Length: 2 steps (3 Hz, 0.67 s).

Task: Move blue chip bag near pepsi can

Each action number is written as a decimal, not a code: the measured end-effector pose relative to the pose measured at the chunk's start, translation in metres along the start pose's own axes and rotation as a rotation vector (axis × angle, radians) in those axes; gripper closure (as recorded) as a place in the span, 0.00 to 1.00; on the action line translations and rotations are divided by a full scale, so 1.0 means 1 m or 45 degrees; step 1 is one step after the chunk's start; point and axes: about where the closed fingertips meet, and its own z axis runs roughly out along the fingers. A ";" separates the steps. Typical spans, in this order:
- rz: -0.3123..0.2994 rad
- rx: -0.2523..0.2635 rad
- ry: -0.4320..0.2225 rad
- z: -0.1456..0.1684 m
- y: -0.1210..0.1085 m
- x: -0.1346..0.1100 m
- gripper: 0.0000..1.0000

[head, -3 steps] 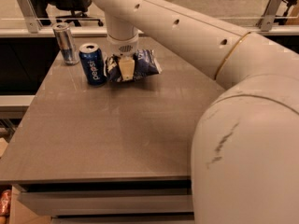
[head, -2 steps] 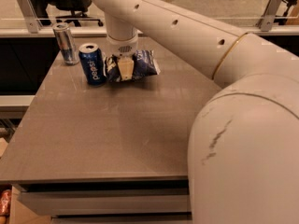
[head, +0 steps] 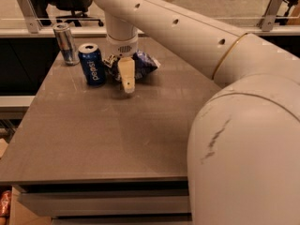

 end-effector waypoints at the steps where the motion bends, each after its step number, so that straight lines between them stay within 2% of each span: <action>1: -0.002 -0.001 -0.005 -0.001 0.000 -0.001 0.00; 2: -0.008 0.004 -0.023 -0.002 0.001 -0.002 0.00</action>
Offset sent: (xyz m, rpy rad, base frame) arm -0.0054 0.0006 0.0089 0.0334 -0.0031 0.0185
